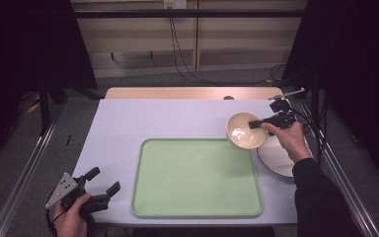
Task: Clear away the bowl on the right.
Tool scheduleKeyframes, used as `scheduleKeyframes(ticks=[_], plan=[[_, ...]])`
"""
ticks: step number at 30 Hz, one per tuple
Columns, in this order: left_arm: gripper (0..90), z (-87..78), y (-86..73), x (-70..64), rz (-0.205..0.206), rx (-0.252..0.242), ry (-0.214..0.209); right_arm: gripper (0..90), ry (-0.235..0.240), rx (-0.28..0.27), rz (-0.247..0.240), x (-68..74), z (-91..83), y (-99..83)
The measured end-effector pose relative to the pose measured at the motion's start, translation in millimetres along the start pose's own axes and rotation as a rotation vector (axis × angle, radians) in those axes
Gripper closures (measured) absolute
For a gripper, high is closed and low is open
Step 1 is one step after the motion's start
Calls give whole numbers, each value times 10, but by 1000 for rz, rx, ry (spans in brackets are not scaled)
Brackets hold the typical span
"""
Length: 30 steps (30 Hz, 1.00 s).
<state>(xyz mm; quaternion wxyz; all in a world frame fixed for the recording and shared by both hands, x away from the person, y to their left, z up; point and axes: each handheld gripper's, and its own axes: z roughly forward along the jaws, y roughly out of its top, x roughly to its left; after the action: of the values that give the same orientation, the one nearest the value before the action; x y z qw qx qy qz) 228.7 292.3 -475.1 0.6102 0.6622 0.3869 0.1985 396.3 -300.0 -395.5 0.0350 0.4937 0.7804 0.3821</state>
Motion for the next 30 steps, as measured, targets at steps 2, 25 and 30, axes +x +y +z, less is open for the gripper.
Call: scheduleKeyframes(ticks=[2,25,30], plan=[[11,0,0,3,2,1,-2,832,0,19,3,2,64,0],[10,-3,2,2,2,0,0,832,-26,151,40,-19,471,-127],[11,-3,2,2,2,1,-2,832,-33,157,38,-20,523,-157]])
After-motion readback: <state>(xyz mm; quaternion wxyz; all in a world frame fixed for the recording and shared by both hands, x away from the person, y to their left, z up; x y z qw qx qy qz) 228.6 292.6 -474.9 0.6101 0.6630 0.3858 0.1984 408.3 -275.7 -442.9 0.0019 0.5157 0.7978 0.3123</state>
